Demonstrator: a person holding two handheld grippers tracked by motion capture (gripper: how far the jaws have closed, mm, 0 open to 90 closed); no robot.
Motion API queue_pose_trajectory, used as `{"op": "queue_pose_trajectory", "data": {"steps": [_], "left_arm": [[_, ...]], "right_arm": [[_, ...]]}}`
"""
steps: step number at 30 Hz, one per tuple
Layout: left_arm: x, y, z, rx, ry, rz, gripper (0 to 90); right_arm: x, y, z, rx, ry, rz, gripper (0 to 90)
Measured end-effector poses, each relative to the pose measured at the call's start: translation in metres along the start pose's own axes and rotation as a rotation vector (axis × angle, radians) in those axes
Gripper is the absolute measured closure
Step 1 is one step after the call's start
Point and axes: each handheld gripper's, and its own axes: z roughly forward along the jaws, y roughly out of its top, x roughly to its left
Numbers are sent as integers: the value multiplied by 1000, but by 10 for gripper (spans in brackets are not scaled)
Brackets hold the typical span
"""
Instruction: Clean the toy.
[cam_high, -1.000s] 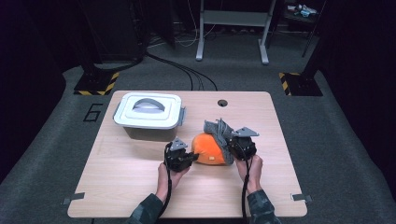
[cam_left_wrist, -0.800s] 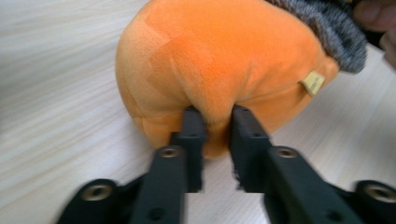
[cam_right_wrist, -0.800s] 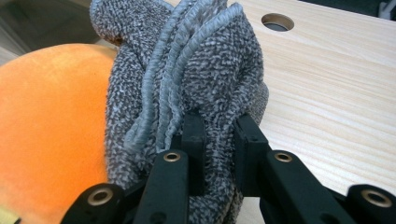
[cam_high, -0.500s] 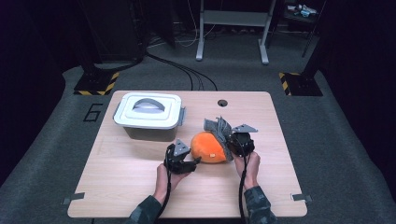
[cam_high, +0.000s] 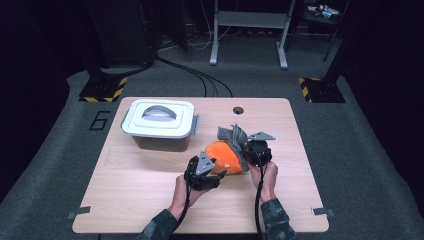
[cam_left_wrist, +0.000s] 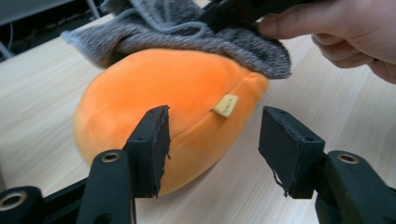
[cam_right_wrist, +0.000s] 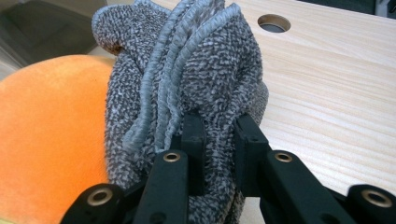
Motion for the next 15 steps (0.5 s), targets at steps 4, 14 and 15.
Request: {"op": "queue_pose_trajectory", "data": {"steps": [4,14,15], "left_arm": [[-4,3,10,23,-1,30,482],[1,2,23,63,30,78,883],[2,2,24,66,23,83,890]], "right_arm": [[0,0,-1,1,1,-10,768],[-1,-2,-6,-17,14,-5,768],[-1,-2,-7,-24,23,-3,768]]}}
